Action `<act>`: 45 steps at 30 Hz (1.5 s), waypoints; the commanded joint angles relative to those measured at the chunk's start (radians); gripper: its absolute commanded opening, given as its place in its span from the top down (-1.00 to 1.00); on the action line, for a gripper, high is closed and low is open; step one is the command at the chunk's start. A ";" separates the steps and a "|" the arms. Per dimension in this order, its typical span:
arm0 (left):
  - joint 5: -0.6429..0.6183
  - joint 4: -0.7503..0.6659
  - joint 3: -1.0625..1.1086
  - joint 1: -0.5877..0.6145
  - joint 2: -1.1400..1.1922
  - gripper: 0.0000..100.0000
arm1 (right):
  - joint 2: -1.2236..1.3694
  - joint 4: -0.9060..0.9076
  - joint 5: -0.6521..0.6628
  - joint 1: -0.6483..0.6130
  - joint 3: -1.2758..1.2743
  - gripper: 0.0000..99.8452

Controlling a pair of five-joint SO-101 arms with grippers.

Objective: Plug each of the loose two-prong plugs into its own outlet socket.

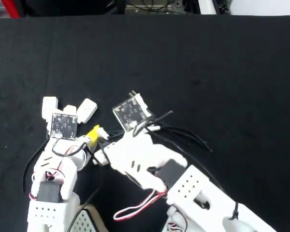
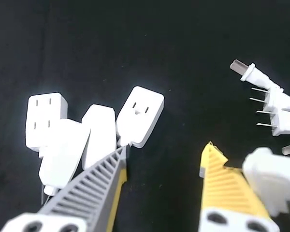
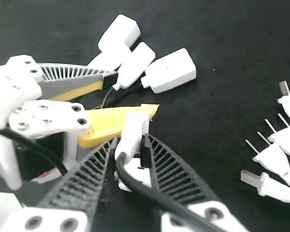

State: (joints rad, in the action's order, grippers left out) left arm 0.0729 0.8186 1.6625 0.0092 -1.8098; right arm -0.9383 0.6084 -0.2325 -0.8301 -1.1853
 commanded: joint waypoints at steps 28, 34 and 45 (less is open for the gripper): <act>0.285 0.247 -0.048 0.375 -0.012 0.51 | 0.519 0.350 -0.017 0.114 0.420 0.98; 0.304 0.209 -0.004 0.392 -0.012 0.51 | 0.550 0.347 -0.051 0.040 0.410 0.98; 0.341 0.195 0.016 0.383 -0.012 0.51 | 0.549 0.333 -0.057 0.063 0.421 0.98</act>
State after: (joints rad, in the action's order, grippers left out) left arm 0.4028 1.0365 1.6732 0.3897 -1.8128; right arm -0.3890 0.9198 -0.2754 -0.7779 -0.8201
